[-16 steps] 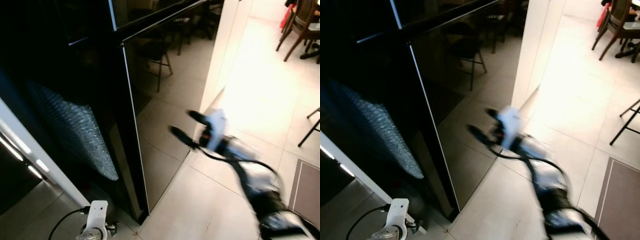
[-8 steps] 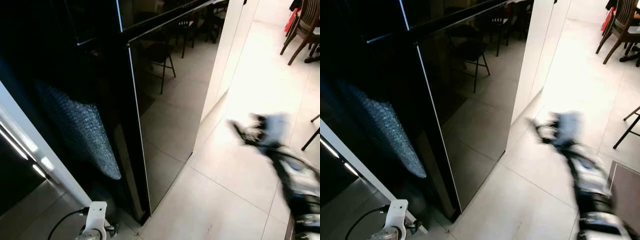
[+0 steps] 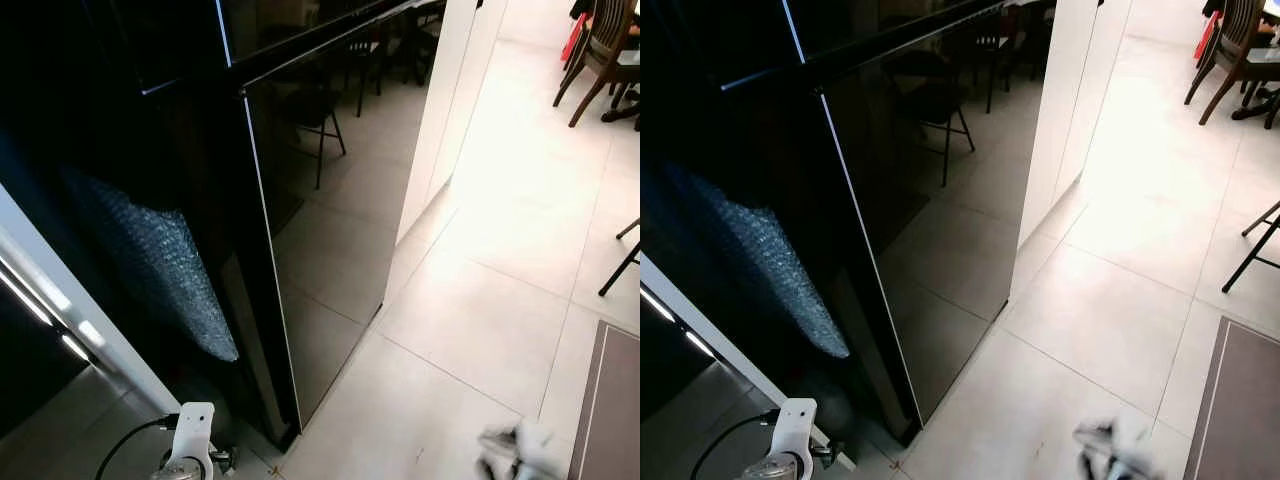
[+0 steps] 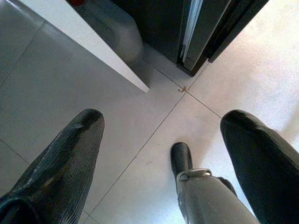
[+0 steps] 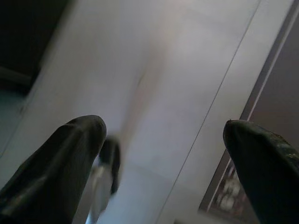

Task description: Restocking fridge

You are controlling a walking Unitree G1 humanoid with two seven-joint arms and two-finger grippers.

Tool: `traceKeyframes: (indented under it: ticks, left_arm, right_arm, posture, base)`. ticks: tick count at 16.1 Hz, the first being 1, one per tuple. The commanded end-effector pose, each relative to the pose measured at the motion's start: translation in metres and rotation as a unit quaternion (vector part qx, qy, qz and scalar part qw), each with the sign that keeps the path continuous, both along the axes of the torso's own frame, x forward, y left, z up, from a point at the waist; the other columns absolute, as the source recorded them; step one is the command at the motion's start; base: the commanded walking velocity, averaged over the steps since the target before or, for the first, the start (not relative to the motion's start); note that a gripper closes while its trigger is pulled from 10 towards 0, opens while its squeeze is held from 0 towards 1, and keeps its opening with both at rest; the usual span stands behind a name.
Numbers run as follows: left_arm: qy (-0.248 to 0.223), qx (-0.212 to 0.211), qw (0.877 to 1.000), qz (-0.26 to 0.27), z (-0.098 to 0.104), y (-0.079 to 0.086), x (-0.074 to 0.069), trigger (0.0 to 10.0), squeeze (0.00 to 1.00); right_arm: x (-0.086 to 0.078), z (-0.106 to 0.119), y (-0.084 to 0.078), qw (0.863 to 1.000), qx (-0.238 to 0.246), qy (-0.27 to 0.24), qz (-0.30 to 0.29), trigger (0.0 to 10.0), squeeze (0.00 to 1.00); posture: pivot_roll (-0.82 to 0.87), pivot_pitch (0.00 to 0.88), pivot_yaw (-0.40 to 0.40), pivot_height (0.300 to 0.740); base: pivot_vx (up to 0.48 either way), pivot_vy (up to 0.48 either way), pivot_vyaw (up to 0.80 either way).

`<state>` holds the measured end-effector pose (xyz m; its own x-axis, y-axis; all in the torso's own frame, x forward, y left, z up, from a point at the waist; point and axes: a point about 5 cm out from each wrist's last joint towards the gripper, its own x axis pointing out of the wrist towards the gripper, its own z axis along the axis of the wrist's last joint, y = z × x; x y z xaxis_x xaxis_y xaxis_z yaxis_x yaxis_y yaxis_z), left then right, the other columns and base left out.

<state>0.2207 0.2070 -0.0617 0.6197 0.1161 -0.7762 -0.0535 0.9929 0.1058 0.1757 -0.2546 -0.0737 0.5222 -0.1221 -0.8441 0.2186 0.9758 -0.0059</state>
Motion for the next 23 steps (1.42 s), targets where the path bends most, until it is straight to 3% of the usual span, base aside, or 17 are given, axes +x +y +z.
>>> traceKeyframes:
  ticks: [1,3,4,5,7,9,11,14,16,19,20,21,23]
  left_arm:
    - [0.013,0.008,1.000,0.002,-0.002,0.003,-0.003,10.0,0.00]
    - [0.013,0.008,1.000,0.002,-0.002,0.003,-0.003,10.0,0.00]
    - [0.014,0.013,1.000,-0.003,-0.001,0.004,-0.003,10.0,0.00]
    - [0.015,0.015,1.000,-0.008,-0.001,0.004,-0.002,10.0,0.00]
    - [0.014,0.015,1.000,-0.008,0.000,0.004,-0.001,10.0,0.00]
    - [0.015,0.016,1.000,-0.009,0.000,0.004,-0.001,10.0,0.00]
    - [0.018,0.018,1.000,-0.011,0.000,0.004,-0.001,10.0,0.00]
    - [0.018,0.020,0.999,-0.016,0.000,0.005,-0.001,10.0,0.00]
    - [0.019,0.022,0.999,-0.019,0.000,0.005,-0.001,10.0,0.00]
    - [0.018,0.023,0.999,-0.024,0.000,0.006,-0.001,10.0,0.00]
    - [0.019,0.024,0.999,-0.024,0.000,0.006,-0.001,10.0,0.00]
    - [0.020,0.026,0.999,-0.027,0.000,0.005,-0.001,10.0,0.00]
    - [0.020,0.027,0.999,-0.030,0.000,0.005,-0.002,10.0,0.00]
  right_arm:
    - [0.009,0.007,-0.008,1.000,-0.019,-0.014,0.002,10.0,0.00]
    - [0.009,0.007,-0.008,1.000,-0.020,-0.013,0.003,10.0,0.00]
    - [0.001,-0.008,0.030,0.992,-0.014,0.023,0.123,10.0,0.00]
    - [-0.004,-0.014,0.053,0.976,-0.025,0.045,0.211,10.0,0.00]
    - [0.001,-0.013,0.062,0.955,-0.044,0.037,0.292,10.0,0.00]
    - [0.000,-0.013,0.065,0.950,-0.034,0.039,0.309,10.0,0.00]
    - [0.003,-0.011,0.062,0.959,-0.037,0.034,0.280,10.0,0.00]
    - [0.007,-0.010,0.066,0.942,-0.054,0.037,0.328,10.0,0.00]
    - [0.014,-0.007,0.067,0.939,-0.056,0.032,0.337,10.0,0.00]
    - [-0.022,-0.023,0.068,0.927,-0.068,0.061,0.363,10.0,0.00]
    - [-0.025,-0.024,0.070,0.923,-0.067,0.062,0.375,10.0,0.00]
    - [-0.032,-0.026,0.071,0.906,-0.073,0.071,0.410,10.0,0.00]
    - [-0.043,-0.029,0.068,0.898,-0.069,0.074,0.427,10.0,0.00]
  posture:
    - [-0.01,0.000,0.006,0.740]
    - [-0.01,0.000,0.006,0.740]
    - [0.00,0.000,0.012,0.740]
    - [0.00,0.000,0.009,0.740]
    - [0.00,0.000,0.004,0.740]
    - [0.00,0.000,0.004,0.740]
    - [0.00,0.000,0.004,0.740]
    - [0.00,0.000,0.017,0.740]
    - [-0.01,0.000,0.018,0.740]
    - [-0.01,0.000,0.010,0.740]
    - [-0.01,0.000,0.010,0.740]
    - [0.00,0.000,0.002,0.740]
    - [0.01,0.000,-0.006,0.740]
  base:
    - [0.000,0.000,0.00]
    - [0.000,0.000,0.00]
    - [0.000,0.000,0.00]
    - [0.000,0.000,0.00]
    - [0.000,0.000,0.39]
    - [0.000,0.000,0.79]
    - [0.000,0.000,0.79]
    - [0.000,0.000,0.79]
    - [0.000,0.000,0.79]
    - [0.000,0.000,0.79]
    - [0.000,0.000,0.79]
    - [0.000,0.000,0.79]
    - [0.000,0.000,0.79]
